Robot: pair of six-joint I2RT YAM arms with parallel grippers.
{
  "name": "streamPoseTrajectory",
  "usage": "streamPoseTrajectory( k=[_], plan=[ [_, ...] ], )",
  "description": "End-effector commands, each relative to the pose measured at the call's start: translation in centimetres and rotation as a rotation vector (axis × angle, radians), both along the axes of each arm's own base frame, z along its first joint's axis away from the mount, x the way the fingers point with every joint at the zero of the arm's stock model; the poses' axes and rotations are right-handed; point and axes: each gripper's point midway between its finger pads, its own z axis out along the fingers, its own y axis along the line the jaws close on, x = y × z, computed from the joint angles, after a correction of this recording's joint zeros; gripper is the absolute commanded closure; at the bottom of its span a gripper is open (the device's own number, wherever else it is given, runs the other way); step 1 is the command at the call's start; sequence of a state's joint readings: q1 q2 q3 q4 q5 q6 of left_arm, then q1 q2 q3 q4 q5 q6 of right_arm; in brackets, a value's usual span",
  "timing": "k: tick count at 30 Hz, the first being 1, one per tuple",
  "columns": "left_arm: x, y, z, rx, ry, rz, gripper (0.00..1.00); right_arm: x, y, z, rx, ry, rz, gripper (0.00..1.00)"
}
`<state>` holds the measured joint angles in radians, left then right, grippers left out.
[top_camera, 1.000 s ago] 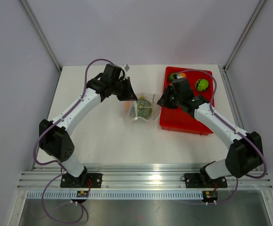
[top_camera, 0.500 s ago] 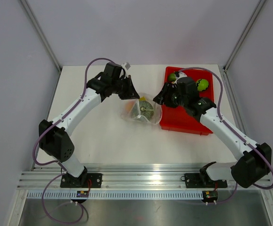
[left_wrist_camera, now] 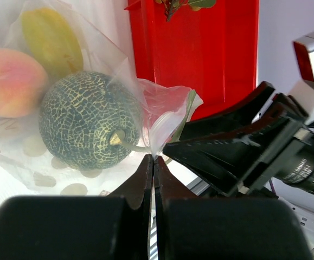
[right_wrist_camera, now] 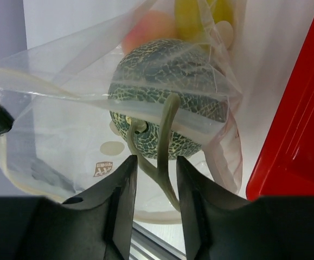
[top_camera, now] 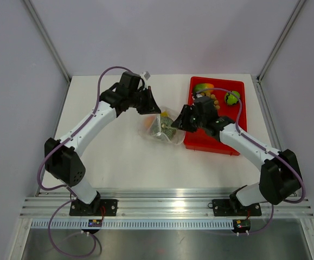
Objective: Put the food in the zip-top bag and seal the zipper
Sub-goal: Adjust the fake fruit in the zipper food storage bag.
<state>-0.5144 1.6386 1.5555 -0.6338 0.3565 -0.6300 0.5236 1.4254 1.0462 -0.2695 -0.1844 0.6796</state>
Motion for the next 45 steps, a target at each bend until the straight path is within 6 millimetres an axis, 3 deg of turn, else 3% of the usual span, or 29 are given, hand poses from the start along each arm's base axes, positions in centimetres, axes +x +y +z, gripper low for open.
streamPoseTrajectory(
  k=[1, 2, 5, 8, 11, 23, 31, 37, 45],
  plan=[
    [-0.2, -0.6, 5.1, -0.095, -0.115, -0.016, 1.00, 0.4, 2.0, 1.1, 0.107, -0.008, 0.023, 0.60],
    [-0.3, -0.6, 4.8, -0.093, -0.108, -0.015, 1.00, 0.3, 2.0, 1.3, 0.117, -0.005, 0.019, 0.77],
    [-0.5, -0.7, 4.3, -0.089, -0.100, -0.013, 1.00, 0.5, 1.4, 2.8, 0.139, -0.026, -0.035, 1.00],
    [-0.5, -0.9, 3.3, -0.084, -0.085, -0.014, 1.00, 0.6, 1.1, 4.9, 0.174, -0.042, -0.076, 1.00],
    [-0.6, -1.3, 2.4, -0.083, -0.065, -0.020, 1.00, 0.4, 1.2, 5.6, 0.233, 0.010, -0.133, 1.00],
    [-1.3, -2.5, 1.0, -0.078, -0.041, -0.035, 1.00, -0.1, 0.5, 4.9, 0.360, 0.213, -0.346, 1.00],
    [-1.2, -3.0, 0.7, -0.082, -0.034, -0.034, 1.00, -1.1, 1.6, 3.8, 0.468, 0.359, -0.378, 1.00],
    [-1.2, -3.1, 0.8, -0.082, -0.036, -0.036, 1.00, -1.3, 1.2, 3.1, 0.477, 0.369, -0.409, 1.00],
    [-2.3, -4.1, 2.3, -0.118, -0.054, -0.096, 1.00, 1.2, 0.3, 1.3, 0.382, 0.280, -0.472, 1.00]
  ],
)
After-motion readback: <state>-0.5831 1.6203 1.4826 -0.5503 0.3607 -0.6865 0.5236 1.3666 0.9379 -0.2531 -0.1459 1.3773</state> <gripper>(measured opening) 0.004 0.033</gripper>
